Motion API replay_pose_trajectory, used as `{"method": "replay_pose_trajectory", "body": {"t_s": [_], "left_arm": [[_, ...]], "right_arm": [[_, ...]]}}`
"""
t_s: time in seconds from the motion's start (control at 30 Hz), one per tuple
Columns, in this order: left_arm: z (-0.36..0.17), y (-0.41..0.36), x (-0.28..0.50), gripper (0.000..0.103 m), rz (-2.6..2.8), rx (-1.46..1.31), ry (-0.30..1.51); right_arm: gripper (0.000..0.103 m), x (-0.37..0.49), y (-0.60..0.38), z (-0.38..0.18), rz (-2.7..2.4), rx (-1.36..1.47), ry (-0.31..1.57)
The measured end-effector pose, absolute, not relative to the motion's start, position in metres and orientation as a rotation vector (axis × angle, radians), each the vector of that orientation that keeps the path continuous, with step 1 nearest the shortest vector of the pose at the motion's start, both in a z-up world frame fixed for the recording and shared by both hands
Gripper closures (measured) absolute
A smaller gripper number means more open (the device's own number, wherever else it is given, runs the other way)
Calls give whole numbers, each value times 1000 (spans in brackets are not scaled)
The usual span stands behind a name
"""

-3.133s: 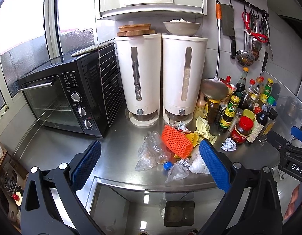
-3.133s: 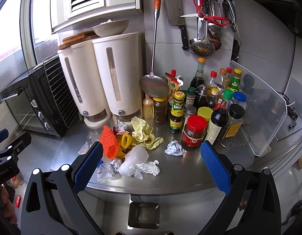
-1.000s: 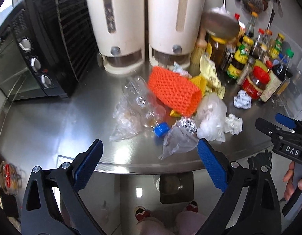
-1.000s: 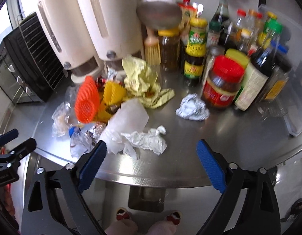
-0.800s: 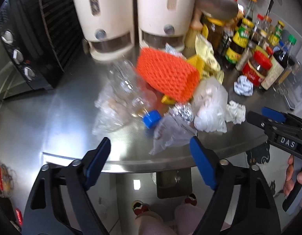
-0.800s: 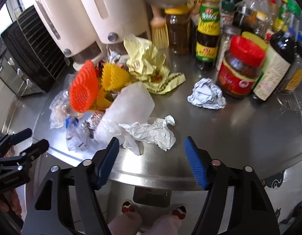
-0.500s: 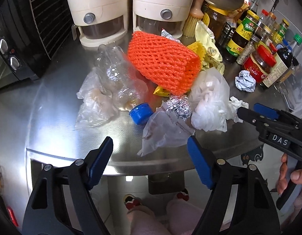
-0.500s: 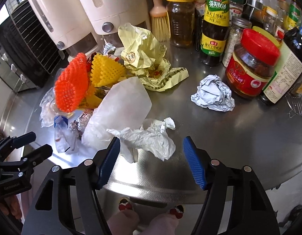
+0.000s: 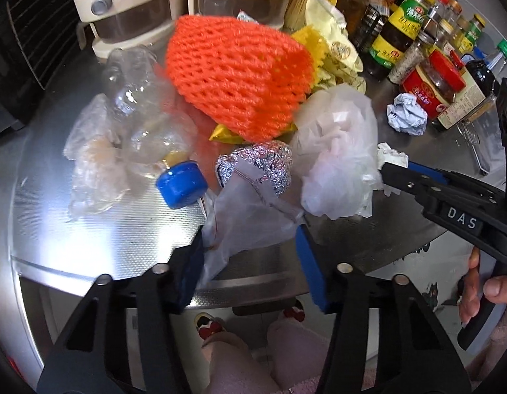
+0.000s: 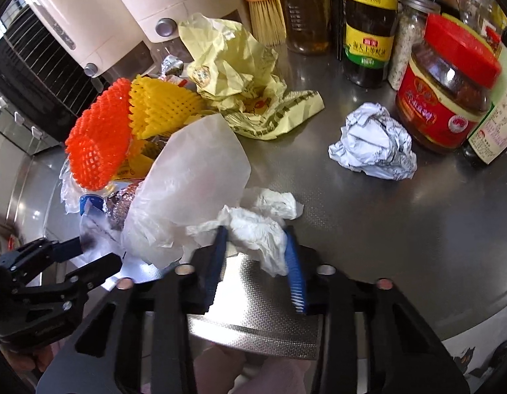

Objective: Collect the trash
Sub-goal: 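Reach the right tool to the white tissue and close on it, then lower the tissue over the floor bin and open the right tool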

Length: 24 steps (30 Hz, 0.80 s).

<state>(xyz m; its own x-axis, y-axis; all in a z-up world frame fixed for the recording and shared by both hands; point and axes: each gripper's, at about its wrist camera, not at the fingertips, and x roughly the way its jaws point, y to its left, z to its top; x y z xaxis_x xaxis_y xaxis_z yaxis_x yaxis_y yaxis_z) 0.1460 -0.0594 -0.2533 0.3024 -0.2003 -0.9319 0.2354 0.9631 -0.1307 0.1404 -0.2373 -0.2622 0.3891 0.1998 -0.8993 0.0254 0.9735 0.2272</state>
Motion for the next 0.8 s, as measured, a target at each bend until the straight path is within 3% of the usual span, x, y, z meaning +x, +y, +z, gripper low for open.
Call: {"method": "replay_pose_trajectory", "body": {"t_s": [0.07, 0.23, 0.43, 0.8], "left_arm": [[-258, -59, 148, 67, -293, 22, 1243], [-261, -57, 151, 75, -301, 10, 1241], [-269, -55, 155, 77, -303, 25, 1245], [-268, -54, 131, 98, -330, -13, 1211]], "right_arm": [[83, 139, -239, -263, 115, 227, 1172], [86, 129, -246, -258, 95, 237, 1161], [87, 111, -249, -246, 84, 234, 1137], [87, 73, -253, -240, 75, 237, 1121]]}}
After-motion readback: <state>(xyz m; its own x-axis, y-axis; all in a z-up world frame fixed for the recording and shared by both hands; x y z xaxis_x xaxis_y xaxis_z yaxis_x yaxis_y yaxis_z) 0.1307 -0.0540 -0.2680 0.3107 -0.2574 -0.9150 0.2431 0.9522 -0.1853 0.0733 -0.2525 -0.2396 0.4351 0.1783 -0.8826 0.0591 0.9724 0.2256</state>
